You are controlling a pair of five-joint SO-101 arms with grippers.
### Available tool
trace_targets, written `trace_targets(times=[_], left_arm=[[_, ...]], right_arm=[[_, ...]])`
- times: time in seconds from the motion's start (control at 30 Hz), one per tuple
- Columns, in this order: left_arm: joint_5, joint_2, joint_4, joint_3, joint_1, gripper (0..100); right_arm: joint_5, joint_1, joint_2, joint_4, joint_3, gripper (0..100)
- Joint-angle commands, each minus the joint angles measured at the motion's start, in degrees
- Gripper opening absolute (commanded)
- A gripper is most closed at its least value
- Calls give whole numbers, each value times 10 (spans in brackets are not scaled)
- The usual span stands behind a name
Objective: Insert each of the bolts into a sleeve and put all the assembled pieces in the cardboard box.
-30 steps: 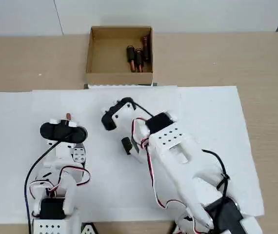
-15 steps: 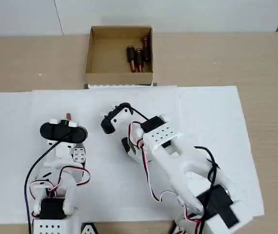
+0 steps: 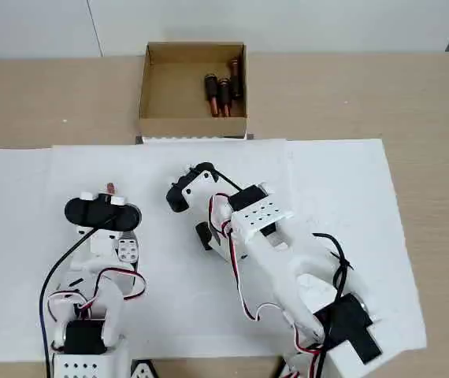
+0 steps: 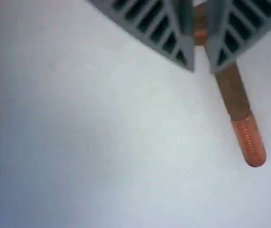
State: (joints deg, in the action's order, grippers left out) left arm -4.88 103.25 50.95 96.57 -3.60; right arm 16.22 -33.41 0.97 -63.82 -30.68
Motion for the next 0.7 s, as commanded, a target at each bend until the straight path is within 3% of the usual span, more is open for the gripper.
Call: trace_targets(times=[0.0,0.33,0.67], left_arm=[[-4,4,2,-2,-1,6],[-17,4,4,-2,15,6],[-18,4,4,-2,14,6]], right_arm=[[2,-4,19,-40,39,2],[-2,15,155,-207,137,4],[-122,124,360,-291,135,4]])
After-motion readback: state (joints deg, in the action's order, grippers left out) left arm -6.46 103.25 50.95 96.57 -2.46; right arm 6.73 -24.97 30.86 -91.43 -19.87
